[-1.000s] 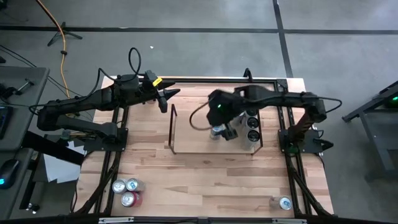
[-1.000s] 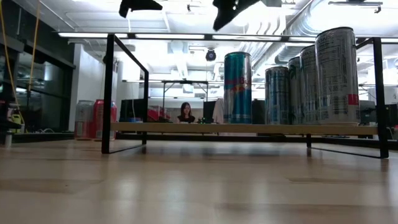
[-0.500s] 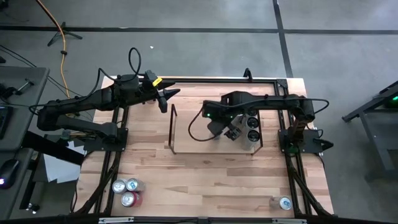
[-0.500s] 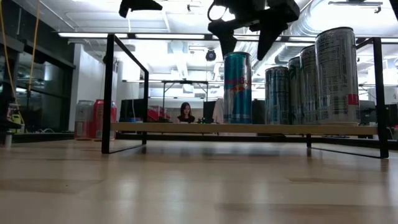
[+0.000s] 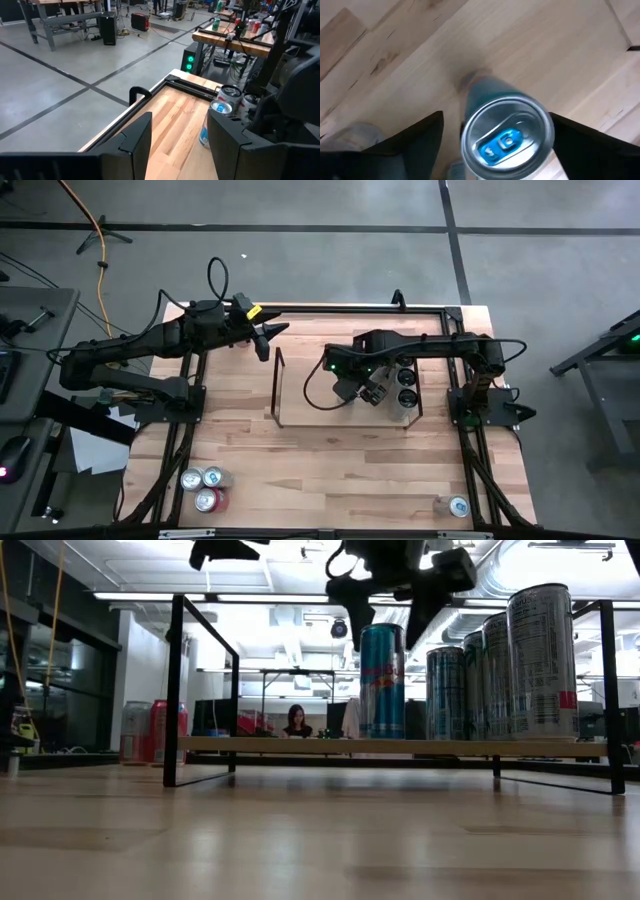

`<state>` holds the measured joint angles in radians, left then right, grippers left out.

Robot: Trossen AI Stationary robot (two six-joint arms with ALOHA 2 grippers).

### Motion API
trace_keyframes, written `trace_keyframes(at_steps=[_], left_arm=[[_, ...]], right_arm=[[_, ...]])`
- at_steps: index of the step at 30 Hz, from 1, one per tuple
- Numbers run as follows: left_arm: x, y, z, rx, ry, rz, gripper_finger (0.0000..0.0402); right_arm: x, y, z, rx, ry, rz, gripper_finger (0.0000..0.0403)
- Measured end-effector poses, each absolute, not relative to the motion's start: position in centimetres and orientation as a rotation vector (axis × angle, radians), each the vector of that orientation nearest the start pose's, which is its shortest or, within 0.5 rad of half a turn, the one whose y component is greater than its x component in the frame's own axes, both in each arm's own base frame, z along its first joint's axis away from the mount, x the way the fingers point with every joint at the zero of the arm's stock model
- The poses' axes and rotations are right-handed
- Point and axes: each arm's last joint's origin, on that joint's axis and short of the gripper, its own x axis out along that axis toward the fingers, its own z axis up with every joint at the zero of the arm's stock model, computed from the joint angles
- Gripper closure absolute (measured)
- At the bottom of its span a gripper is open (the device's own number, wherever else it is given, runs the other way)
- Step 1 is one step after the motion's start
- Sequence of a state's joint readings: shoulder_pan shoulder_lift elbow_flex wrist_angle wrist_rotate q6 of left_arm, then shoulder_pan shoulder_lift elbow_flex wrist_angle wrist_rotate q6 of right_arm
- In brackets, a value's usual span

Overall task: Place canned beverage on shelf
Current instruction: Put the blue soda can on the shelf aligned with the other blue soda can

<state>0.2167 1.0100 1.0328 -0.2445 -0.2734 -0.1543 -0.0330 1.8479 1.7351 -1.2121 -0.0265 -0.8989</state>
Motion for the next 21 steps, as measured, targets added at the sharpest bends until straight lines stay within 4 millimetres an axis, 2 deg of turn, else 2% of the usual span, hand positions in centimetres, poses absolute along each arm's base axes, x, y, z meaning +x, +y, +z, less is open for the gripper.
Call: trace_keyframes(at_steps=[10, 15, 18, 21], left_arm=[[21.0, 5.4, 37.1, -0.145, 0.192, 0.505, 0.0254], [21.0, 5.4, 37.1, -0.144, 0.192, 0.504, 0.0254], [21.0, 5.4, 37.1, -0.141, 0.193, 0.505, 0.0254], [21.0, 5.4, 37.1, -0.119, 0.198, 0.505, 0.0254]], right_arm=[[36.9, -1.1, 29.7, -0.731, 1.196, 0.571, 0.0174], [36.7, -0.8, 30.4, -0.738, 1.243, 0.460, 0.0175], [36.5, -0.8, 32.2, -0.627, 1.248, 0.359, 0.0175], [36.0, -1.1, 33.8, -0.371, 1.259, 0.231, 0.0175]])
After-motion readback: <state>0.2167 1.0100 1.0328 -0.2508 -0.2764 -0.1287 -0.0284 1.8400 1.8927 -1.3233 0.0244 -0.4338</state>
